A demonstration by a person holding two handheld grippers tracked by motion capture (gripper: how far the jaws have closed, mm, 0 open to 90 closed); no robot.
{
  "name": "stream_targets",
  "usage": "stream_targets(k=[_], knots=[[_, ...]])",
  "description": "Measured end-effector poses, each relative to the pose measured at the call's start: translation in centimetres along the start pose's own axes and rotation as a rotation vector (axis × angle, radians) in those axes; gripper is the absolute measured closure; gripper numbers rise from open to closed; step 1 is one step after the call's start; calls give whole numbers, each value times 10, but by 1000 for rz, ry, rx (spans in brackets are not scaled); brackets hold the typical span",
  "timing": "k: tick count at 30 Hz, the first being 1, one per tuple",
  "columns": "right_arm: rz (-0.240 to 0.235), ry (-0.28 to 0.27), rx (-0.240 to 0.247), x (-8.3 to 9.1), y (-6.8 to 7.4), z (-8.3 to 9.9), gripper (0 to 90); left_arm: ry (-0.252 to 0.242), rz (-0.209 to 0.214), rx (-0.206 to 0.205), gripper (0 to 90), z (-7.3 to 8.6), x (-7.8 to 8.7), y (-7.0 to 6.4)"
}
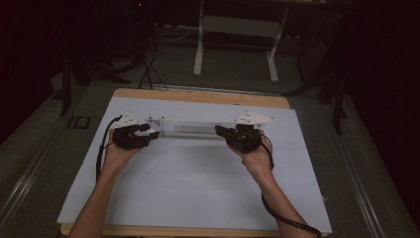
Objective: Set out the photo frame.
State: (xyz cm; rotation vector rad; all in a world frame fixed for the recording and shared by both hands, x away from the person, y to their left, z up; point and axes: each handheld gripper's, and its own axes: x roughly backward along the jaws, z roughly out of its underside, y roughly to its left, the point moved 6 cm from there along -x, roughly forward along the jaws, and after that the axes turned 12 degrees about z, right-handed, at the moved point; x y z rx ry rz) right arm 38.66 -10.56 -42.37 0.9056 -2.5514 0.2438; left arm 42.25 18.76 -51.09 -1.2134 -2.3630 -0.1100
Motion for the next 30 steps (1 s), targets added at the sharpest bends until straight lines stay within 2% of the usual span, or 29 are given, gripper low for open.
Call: stream_targets(k=[8,13,14,15,16,18,19,22,24,27,28,30], knots=[[36,13,0,-6,-12,-2,900,-24,0,-17,498,-12,-20,0],[52,16,-16,-9,-22,0,900,-18,4,-12,515,-13,-20,3],[76,22,-12,-10,-26,5,899,-12,4,-12,517,-14,-20,3],[76,22,-12,-10,-26,5,899,-12,4,-12,518,-14,-20,3],[98,33,-4,-11,-32,14,853,-12,4,-11,520,-14,-20,4],[103,37,-4,-12,-33,17,835,-12,0,-11,522,-15,-20,5],[119,44,4,-13,-39,27,818,-15,-5,-7,522,-16,-21,6],[112,44,5,-14,-48,40,798,-23,-11,-3,524,-17,-22,7],[123,50,3,-15,-56,47,780,-25,-13,-3,525,-18,-22,8],[146,59,-27,-15,-72,57,755,-25,-14,2,528,-18,-23,9],[146,59,-27,-15,-72,57,755,-25,-14,2,529,-18,-23,9],[178,64,-52,-13,-87,66,732,-24,-15,1,531,-19,-23,10]])
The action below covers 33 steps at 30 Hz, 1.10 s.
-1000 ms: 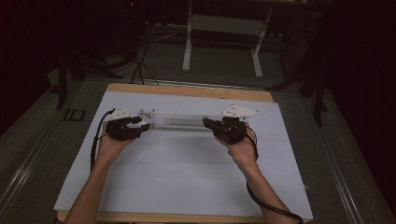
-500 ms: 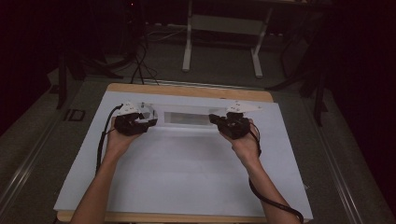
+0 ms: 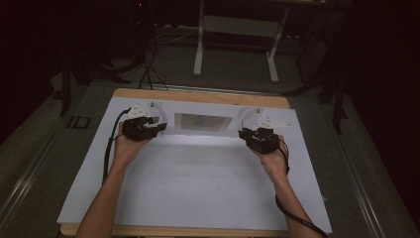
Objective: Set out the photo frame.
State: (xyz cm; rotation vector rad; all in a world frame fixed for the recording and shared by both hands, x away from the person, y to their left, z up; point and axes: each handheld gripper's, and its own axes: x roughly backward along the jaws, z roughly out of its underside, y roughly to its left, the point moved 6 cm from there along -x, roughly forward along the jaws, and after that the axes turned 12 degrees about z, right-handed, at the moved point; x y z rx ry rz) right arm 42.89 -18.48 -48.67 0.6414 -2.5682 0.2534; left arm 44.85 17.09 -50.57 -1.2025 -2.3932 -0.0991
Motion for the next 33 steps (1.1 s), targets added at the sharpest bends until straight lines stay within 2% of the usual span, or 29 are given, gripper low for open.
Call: stream_targets(k=[4,6,9,12,15,16,17,19,22,24,28,33], knots=[[45,8,-27,0,-17,7,674,-2,-7,-2,532,-1,-1,1],[54,7,-37,0,-21,8,665,-4,-9,-1,532,-1,-1,2],[84,-6,-68,-3,-32,6,575,-11,-14,3,535,-1,-2,3],[107,-16,-65,-7,-35,3,488,-14,-16,5,536,-1,-2,3],[91,-38,-35,-13,-34,-2,394,-15,-18,2,536,-1,-2,4],[91,-38,-35,-13,-34,-2,394,-15,-18,2,537,-1,-2,4],[76,-51,-19,-19,-33,-5,381,-17,-20,2,537,-1,-3,4],[49,-61,-25,-25,-33,-6,381,-16,-29,-3,538,-2,-3,4],[14,-88,-17,-30,-29,-7,445,-9,-50,-11,541,-3,-4,5],[42,-99,-3,-32,-26,-8,443,-4,-66,-15,540,-4,-6,5],[63,-105,-3,-34,-27,-10,450,5,-99,-26,540,-6,-8,5],[87,-106,12,-35,-26,-12,458,9,-112,-28,542,-8,-9,6]])
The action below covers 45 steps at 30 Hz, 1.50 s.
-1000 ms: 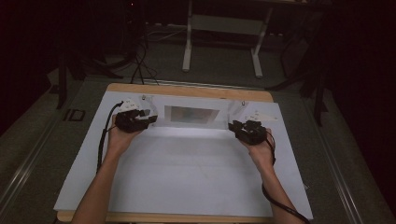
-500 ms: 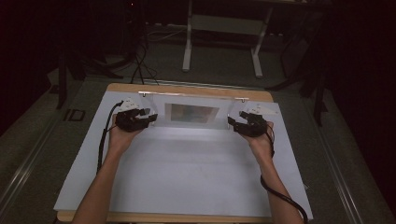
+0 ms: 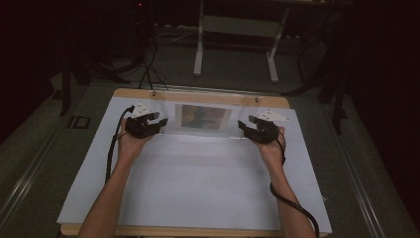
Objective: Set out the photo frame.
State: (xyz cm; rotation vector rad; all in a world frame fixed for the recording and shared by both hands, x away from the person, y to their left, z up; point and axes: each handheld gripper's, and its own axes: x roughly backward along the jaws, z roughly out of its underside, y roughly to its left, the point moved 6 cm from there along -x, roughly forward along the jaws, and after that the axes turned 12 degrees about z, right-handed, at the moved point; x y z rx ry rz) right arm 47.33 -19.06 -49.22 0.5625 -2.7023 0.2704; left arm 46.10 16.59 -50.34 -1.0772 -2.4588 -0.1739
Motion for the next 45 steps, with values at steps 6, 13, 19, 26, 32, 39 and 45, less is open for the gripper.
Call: stream_targets(k=[6,13,19,26,32,39,45], knots=[[-32,-3,-44,10,-3,-1,508,2,32,47,541,-1,3,-3],[-59,11,-87,23,-4,1,536,42,72,111,541,-3,10,-11],[-76,24,-104,36,-1,3,545,55,84,134,542,-4,17,-19],[-88,47,-105,44,2,10,546,88,76,154,541,3,23,-30],[-113,44,-109,44,1,16,540,109,57,175,541,6,27,-40],[-114,40,-108,44,2,16,528,93,59,163,541,9,28,-42],[-110,45,-100,48,4,17,533,85,64,170,536,10,29,-41]])
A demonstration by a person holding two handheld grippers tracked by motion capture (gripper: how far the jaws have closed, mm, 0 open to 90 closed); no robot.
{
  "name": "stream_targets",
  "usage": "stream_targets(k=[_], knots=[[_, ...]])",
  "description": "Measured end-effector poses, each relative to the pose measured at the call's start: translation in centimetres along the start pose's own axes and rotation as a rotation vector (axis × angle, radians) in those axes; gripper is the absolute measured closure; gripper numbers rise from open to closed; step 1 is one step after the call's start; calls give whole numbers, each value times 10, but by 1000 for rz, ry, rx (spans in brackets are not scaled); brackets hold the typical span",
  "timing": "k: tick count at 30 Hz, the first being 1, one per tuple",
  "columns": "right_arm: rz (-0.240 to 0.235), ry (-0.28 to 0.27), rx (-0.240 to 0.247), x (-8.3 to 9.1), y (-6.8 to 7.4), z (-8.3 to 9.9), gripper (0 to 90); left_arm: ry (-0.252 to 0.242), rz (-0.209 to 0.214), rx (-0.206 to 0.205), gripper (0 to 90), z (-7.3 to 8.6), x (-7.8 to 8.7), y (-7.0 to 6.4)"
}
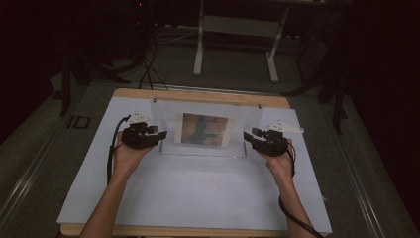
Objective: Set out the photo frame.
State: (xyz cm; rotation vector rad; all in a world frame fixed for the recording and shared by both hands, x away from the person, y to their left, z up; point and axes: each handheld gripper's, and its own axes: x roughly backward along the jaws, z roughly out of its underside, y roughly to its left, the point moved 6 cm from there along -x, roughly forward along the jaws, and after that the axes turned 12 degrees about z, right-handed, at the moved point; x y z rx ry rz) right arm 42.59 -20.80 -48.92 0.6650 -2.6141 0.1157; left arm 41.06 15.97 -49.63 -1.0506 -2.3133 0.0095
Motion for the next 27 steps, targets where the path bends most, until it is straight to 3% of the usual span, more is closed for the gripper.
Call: stream_targets(k=[7,13,14,15,19,27], knots=[[1,8,5,1,0,1,538,-3,-1,2,525,0,-1,1],[-8,13,-9,-1,-2,0,534,-6,8,36,472,0,-3,4],[2,11,-6,-1,-2,1,472,-10,-22,47,400,2,-2,7],[5,8,-12,-1,-3,1,444,-20,-25,56,385,3,0,8],[12,-13,-37,3,-9,0,306,-45,-3,70,360,8,9,9],[0,1,-33,13,-13,6,216,-92,-6,74,360,11,31,10]])
